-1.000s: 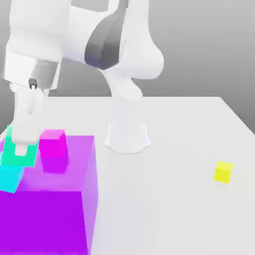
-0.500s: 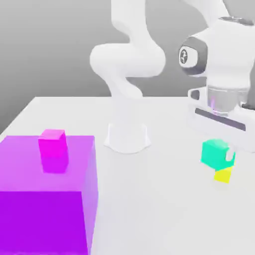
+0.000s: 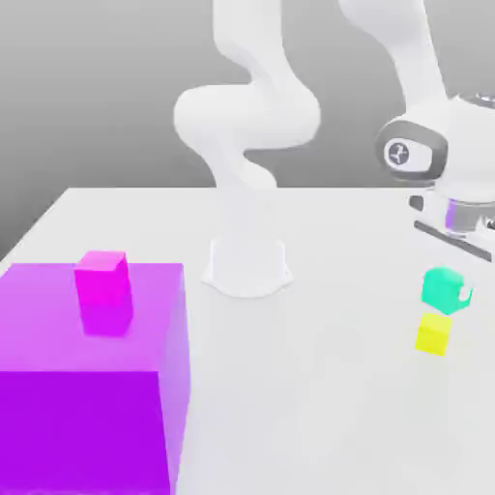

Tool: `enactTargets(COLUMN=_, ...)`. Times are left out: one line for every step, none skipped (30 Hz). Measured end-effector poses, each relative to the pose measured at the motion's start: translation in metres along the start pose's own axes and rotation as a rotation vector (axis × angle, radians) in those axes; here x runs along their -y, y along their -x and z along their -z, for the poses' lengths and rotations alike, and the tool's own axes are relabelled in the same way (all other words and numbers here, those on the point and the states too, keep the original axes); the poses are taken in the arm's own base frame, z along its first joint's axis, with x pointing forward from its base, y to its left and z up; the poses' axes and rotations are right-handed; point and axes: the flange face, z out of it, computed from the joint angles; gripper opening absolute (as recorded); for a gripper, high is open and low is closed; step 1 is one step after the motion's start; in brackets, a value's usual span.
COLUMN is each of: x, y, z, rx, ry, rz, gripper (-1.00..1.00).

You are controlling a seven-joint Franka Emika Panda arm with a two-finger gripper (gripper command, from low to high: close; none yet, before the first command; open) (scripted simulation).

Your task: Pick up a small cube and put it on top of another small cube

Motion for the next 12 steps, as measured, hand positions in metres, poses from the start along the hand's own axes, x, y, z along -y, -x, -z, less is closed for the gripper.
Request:
enactTargets(x=0.0001, y=-0.0002, z=-0.0036, rx=0.001, ry=0.001, rz=-0.001, gripper=-1.00)
enactTargets(x=0.0008, y=-0.0003, z=-0.0036, rx=0.002, ry=0.001, rz=-0.002, gripper=-1.00)
enactTargets(x=0.0007, y=-0.0002, z=-0.0035, rx=0.002, ry=0.001, rz=-0.002, gripper=-1.00)
enactTargets(x=0.0007, y=-0.0001, z=-0.0034, rx=0.003, ry=0.001, rz=-0.002, gripper=-1.00)
enactTargets(x=0.0006, y=0.0000, z=-0.0033, rx=0.004, ry=0.001, rz=-0.002, gripper=-1.00)
enactTargets(x=0.0006, y=0.0001, z=-0.0033, rx=0.005, ry=0.000, rz=-0.001, gripper=-1.00)
enactTargets(x=0.0006, y=0.0002, z=-0.0032, rx=0.006, ry=0.000, rz=-0.001, gripper=1.00)
enactTargets(x=0.0006, y=0.0002, z=-0.0032, rx=0.006, ry=0.000, rz=-0.001, gripper=1.00)
enactTargets(x=0.0006, y=0.0002, z=-0.0032, rx=0.006, ry=0.000, rz=-0.001, gripper=1.00)
enactTargets(x=0.0006, y=0.0002, z=-0.0032, rx=0.006, ry=0.000, rz=-0.001, gripper=1.00)
enactTargets(x=0.0006, y=0.0002, z=-0.0032, rx=0.006, ry=0.000, rz=-0.001, gripper=1.00)
enactTargets(x=0.0006, y=0.0002, z=-0.0032, rx=0.006, ry=0.000, rz=-0.001, gripper=1.00)
